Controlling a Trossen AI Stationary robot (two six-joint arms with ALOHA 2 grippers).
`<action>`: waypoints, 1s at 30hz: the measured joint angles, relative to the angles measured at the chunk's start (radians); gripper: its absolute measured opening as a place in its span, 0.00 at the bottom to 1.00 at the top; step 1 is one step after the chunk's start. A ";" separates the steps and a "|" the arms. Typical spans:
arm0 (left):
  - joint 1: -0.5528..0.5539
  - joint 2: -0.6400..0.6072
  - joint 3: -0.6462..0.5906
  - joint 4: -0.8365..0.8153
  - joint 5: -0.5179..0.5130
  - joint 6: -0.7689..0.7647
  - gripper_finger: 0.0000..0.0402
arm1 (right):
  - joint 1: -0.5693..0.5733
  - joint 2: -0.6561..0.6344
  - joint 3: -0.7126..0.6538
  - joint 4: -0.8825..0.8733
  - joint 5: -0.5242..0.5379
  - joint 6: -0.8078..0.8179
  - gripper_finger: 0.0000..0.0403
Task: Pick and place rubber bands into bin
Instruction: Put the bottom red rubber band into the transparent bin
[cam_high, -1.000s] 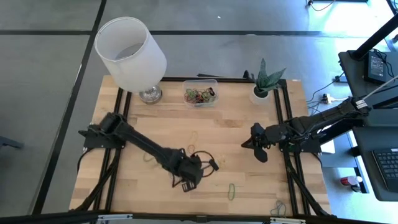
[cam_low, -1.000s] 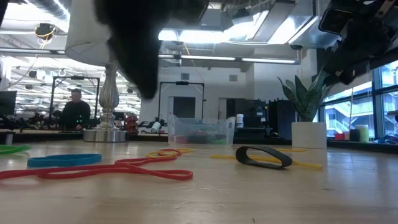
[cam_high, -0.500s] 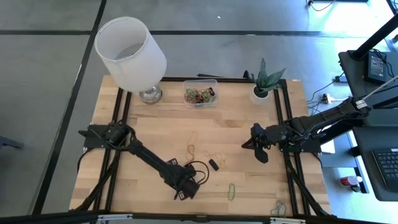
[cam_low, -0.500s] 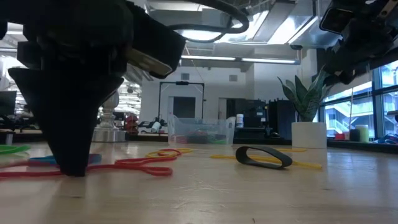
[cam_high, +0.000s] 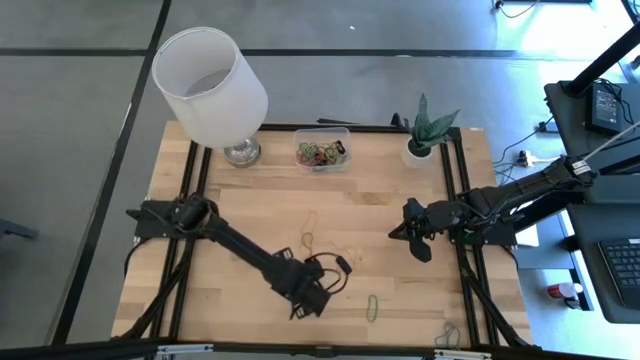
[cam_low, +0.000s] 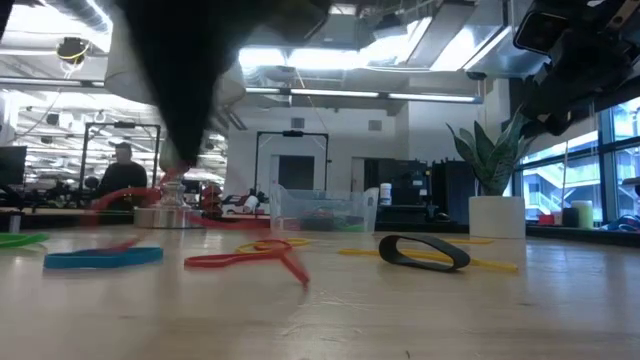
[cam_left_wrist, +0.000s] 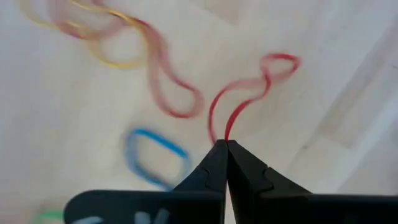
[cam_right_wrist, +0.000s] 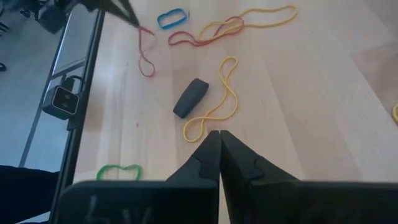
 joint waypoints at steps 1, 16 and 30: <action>0.010 0.000 0.030 -0.038 -0.014 0.014 0.00 | 0.000 0.000 0.000 0.002 0.000 0.000 0.02; 0.332 -0.035 0.444 -0.327 -0.311 0.444 0.00 | -0.003 0.001 0.000 0.023 0.019 0.028 0.02; 0.828 -0.014 0.467 -0.059 -0.201 0.814 0.00 | -0.004 0.001 0.000 0.029 0.306 0.222 0.02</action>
